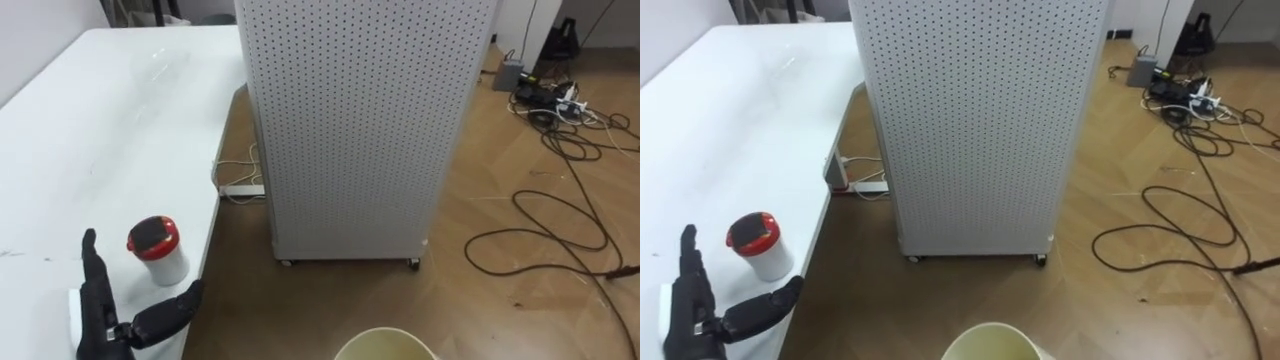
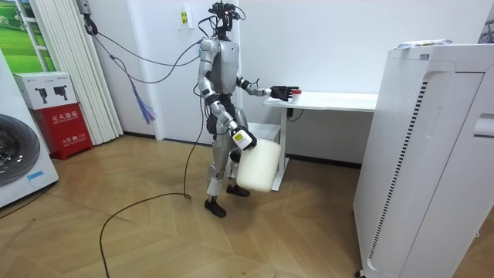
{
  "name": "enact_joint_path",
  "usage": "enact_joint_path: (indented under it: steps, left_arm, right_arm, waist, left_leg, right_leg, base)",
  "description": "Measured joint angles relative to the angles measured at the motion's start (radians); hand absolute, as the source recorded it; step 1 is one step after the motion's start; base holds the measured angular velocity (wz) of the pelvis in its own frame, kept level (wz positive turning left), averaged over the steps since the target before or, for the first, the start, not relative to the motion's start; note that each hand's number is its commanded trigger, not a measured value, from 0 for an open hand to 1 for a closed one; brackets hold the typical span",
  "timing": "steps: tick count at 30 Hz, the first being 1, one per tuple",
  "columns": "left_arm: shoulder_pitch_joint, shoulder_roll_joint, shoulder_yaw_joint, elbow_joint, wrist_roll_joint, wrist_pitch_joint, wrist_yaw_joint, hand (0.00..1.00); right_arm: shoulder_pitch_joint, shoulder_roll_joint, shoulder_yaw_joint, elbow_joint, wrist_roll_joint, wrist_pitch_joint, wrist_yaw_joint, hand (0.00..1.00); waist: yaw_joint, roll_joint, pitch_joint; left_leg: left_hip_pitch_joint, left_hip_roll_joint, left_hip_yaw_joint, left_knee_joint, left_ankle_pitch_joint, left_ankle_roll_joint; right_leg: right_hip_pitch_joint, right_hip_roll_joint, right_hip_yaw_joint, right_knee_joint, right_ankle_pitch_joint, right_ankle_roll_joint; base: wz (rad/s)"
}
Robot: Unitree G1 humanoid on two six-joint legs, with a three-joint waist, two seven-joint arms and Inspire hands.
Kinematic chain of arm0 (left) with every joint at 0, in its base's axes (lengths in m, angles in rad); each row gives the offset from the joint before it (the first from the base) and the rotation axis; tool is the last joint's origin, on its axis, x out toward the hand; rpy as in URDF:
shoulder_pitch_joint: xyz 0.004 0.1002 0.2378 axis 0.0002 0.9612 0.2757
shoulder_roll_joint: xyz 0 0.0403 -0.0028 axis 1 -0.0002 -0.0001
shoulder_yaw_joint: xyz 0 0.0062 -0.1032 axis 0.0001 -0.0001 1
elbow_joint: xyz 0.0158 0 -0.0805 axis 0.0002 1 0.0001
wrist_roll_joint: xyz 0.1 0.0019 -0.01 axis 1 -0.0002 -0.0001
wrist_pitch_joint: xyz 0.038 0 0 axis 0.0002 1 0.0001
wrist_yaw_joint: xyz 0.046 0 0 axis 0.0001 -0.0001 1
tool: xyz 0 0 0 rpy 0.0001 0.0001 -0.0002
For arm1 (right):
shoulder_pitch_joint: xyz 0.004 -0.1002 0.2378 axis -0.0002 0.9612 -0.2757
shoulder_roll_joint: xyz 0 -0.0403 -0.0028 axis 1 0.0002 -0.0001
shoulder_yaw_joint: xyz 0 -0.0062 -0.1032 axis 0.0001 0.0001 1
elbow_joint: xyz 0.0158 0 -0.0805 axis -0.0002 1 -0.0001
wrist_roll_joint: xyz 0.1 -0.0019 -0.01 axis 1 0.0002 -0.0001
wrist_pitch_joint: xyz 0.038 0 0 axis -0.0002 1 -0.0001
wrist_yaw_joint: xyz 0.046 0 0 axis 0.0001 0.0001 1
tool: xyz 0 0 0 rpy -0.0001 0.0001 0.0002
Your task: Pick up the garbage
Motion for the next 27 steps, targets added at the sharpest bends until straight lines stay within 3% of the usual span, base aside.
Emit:
enact_joint_path:
  steps: [27]
  left_arm:
    - [-0.003,-0.004,0.0,0.002,-0.002,0.007,0.009,0.0]
  right_arm:
    - [0.0,0.004,0.001,-0.017,-0.006,0.005,0.039,1.0]
  waist:
    - [-0.013,-0.002,0.0011]
  left_leg:
    - [-0.002,0.001,0.0,0.003,0.0,0.0]
  right_leg:
    - [0.005,0.001,-0.004,0.001,0.0,-0.001]
  base:
    - [0.0]
